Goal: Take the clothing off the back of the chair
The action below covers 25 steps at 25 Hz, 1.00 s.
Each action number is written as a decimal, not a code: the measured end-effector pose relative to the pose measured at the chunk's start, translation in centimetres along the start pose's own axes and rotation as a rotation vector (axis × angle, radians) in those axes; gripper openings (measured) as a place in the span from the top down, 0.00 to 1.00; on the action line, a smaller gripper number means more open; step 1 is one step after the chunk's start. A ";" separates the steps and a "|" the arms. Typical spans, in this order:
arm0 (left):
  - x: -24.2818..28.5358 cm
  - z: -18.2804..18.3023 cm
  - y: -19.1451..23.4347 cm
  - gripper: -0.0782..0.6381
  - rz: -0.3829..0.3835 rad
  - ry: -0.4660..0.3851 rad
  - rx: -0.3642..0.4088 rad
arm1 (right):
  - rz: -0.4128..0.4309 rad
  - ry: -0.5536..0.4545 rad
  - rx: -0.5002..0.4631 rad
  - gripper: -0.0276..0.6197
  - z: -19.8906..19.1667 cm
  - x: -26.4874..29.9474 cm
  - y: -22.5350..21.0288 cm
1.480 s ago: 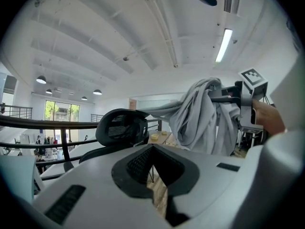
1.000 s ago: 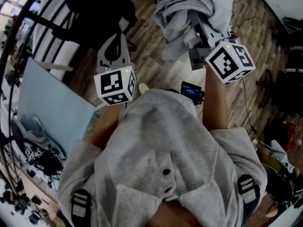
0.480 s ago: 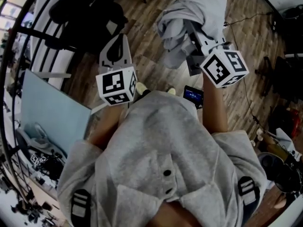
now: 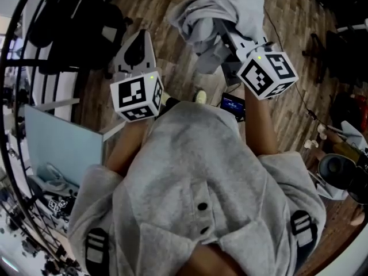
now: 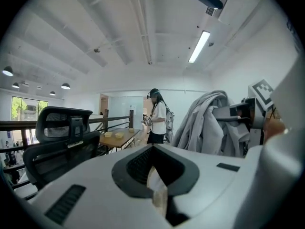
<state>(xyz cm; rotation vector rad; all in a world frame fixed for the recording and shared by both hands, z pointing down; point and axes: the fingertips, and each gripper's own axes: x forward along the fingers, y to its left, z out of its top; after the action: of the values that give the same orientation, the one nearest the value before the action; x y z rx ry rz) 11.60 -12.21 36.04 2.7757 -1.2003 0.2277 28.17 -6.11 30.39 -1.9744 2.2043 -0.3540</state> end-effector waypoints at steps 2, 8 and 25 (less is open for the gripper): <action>0.0 0.3 -2.1 0.88 -0.022 -0.002 0.007 | -0.018 -0.007 -0.011 0.73 0.6 -1.7 -0.9; 0.3 0.7 -7.0 0.88 -0.068 -0.011 0.037 | -0.064 -0.020 -0.008 0.73 0.9 -5.9 -3.7; 1.7 -0.7 -12.8 0.88 -0.124 0.008 0.064 | -0.100 -0.036 0.019 0.73 0.3 -9.7 -8.2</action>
<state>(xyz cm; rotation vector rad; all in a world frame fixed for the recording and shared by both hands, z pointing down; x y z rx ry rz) 22.03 -4.59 36.57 2.8885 -1.0314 0.2696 37.21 2.68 32.03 -2.0689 2.0784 -0.3476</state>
